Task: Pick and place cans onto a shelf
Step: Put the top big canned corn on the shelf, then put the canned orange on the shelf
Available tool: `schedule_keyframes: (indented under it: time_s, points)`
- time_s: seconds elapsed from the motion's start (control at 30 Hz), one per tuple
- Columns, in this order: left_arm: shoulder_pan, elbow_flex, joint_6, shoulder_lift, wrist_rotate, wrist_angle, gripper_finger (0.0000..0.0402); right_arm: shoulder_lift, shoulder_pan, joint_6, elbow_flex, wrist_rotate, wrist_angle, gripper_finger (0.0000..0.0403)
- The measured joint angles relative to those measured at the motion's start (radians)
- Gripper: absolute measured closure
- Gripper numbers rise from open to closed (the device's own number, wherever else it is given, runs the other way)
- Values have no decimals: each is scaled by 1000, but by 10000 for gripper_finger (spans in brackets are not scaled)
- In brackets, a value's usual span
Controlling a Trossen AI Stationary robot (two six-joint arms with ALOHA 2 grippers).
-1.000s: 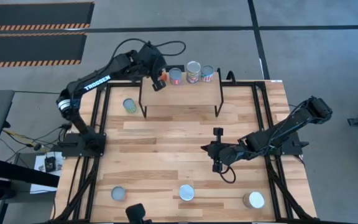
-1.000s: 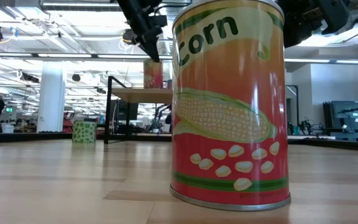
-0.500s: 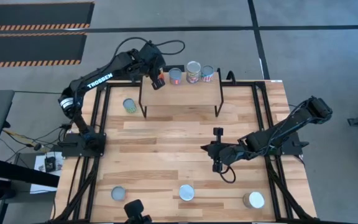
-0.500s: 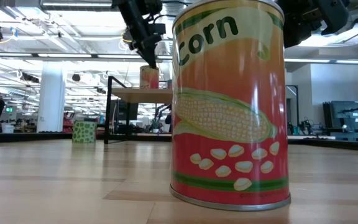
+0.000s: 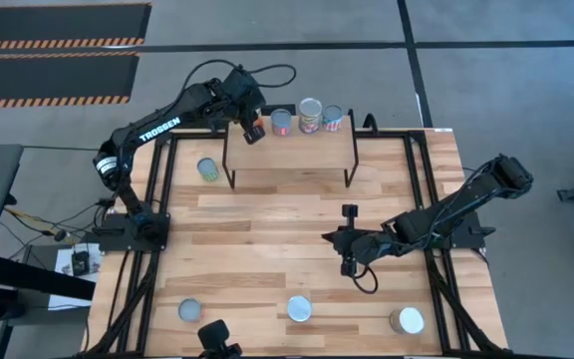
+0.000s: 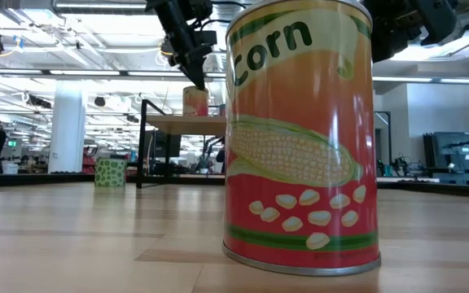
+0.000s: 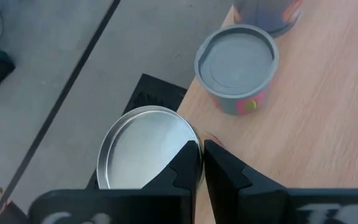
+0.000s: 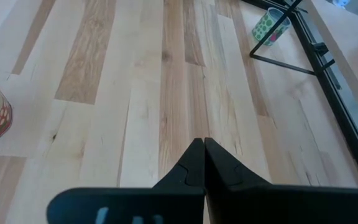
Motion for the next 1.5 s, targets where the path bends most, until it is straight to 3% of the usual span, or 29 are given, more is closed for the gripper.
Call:
schedule_keyframes:
  time_s: [0.63,0.8,1.03,1.13,1.33,1.5]
  points:
    - [-14,-1,1,-68,8,-12,327,0,0,19,-1,-3,1,390]
    - [-98,-1,29,-123,39,-49,328,0,-6,1,0,-11,1,390]
    - [-251,-21,43,-176,40,22,368,0,-46,-14,-1,-82,3,390]
    - [-304,-111,25,-222,43,134,386,0,-60,-67,-18,-96,88,390]
    - [-403,-443,-16,-368,42,499,401,-1,-133,-180,-144,-339,488,393]
    - [-483,-706,-51,-509,35,714,401,0,-173,-188,-235,-370,717,397]
